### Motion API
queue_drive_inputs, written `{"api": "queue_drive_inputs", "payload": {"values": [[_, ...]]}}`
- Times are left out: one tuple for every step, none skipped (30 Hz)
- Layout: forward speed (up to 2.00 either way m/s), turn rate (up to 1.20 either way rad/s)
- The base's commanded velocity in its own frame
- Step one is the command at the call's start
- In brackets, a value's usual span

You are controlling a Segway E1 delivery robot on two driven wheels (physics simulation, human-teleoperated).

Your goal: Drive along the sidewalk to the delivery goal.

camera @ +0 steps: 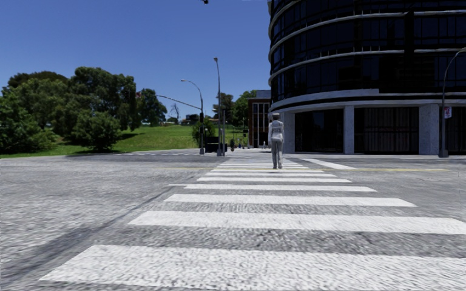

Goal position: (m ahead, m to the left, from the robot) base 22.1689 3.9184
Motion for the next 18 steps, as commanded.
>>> {"api": "queue_drive_inputs", "payload": {"values": [[2.0, 0.0], [2.0, 0.0], [2.0, 0.0], [2.0, 0.0], [2.0, 0.0], [2.0, 0.0], [2.0, 0.0], [2.0, 0.0], [2.0, 0.0], [2.0, 0.0], [2.0, 0.0], [2.0, 0.0], [2.0, 0.0], [2.0, 0.0], [1.86, 0.0], [1.67, 0.0], [1.57, 0.0], [1.57, 0.0]]}}
